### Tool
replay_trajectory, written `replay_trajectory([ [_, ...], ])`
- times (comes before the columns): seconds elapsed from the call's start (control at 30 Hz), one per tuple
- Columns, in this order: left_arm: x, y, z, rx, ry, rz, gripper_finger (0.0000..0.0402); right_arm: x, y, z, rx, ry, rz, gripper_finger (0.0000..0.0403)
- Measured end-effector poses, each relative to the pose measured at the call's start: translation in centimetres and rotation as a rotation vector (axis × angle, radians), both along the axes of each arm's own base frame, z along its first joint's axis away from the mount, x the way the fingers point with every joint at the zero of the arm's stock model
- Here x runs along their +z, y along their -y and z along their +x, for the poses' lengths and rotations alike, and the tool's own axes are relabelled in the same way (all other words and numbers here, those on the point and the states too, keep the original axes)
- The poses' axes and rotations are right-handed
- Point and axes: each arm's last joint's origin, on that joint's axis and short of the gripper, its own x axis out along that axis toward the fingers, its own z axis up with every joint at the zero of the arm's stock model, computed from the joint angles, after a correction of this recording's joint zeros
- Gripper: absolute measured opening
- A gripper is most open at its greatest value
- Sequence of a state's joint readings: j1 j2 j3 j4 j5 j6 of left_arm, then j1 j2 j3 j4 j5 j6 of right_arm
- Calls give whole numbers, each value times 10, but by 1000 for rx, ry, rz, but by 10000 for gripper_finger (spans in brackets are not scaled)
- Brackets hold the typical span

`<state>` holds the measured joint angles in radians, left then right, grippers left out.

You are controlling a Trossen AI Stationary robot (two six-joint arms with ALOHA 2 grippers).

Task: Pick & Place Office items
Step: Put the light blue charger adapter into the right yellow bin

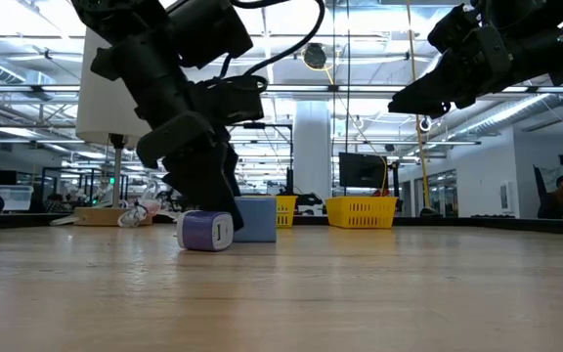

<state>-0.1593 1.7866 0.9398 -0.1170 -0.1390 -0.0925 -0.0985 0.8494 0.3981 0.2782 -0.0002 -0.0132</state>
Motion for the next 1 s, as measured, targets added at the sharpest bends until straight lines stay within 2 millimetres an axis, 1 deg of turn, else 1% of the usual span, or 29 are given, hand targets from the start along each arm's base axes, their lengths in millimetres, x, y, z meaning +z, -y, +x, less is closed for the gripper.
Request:
replay_trajectory([
  [0.4,1,-5,2,52,16,-29,282,0,0,0,0,1,1,171],
  [0.57,-8,-8,-3,61,-14,-38,282,0,0,0,0,1,2,171],
  [0.67,-12,-11,-5,97,-13,-54,282,0,0,0,0,-1,2,171],
  [0.83,-12,-11,-4,85,31,-54,282,0,0,0,0,-1,2,171],
  [1.0,-14,-11,-5,81,34,-53,282,0,0,0,0,-1,2,171],
])
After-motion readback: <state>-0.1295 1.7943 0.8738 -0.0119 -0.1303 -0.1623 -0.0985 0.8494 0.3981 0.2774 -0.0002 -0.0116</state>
